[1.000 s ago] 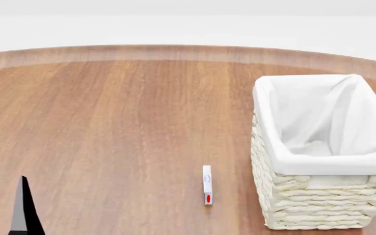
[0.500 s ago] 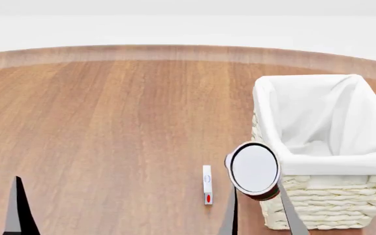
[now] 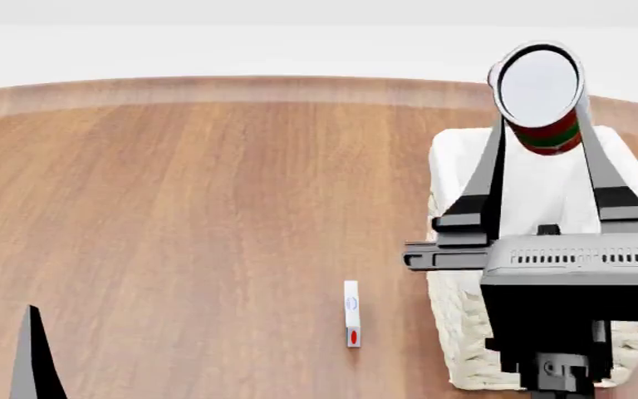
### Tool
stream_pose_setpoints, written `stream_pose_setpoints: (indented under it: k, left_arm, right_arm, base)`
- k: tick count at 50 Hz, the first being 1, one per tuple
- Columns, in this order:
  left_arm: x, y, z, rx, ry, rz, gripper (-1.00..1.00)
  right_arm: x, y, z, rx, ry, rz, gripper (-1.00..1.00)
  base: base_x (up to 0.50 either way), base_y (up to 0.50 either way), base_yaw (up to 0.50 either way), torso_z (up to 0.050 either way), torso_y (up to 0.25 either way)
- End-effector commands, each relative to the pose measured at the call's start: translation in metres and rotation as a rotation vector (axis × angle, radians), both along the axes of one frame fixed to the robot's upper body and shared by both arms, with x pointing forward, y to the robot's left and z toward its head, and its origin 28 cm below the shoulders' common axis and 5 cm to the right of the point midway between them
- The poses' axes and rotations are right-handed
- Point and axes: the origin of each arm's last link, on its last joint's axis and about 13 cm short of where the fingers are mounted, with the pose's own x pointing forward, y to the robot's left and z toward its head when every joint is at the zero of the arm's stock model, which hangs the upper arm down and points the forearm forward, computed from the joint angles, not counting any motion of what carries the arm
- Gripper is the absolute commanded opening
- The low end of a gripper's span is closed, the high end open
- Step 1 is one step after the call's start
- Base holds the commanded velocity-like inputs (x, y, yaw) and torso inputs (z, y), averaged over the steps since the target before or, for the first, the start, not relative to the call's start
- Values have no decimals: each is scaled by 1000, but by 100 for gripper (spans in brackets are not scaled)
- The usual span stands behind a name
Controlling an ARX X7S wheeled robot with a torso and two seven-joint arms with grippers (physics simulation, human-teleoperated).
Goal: Pick up the tomato sauce, and put it in the basket.
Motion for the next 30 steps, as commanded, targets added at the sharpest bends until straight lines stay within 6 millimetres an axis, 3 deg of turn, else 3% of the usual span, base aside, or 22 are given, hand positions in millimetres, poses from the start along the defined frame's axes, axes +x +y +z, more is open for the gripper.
stream_pose_setpoints:
  k: [1, 10, 15, 30]
  left_arm:
    - [-3, 0, 1, 3, -4, -5, 100]
    - [-9, -2, 2, 6, -8, -18, 100]
    - [-11, -2, 2, 3, -8, -23, 100]
    - [-10, 0, 5, 13, -12, -25, 100]
  right_arm:
    - [67, -35, 11, 23, 101, -100, -100]
    - [125, -47, -2, 145, 347, -47, -100]
    - [143, -49, -5, 228, 541, 32, -100]
    - [146, -59, 15, 278, 712, -113, -100]
  base:
    - [0, 0, 0, 0, 0]
    - [0, 0, 0, 0, 0]
    - [0, 0, 0, 0, 0]
    - [0, 0, 0, 0, 1]
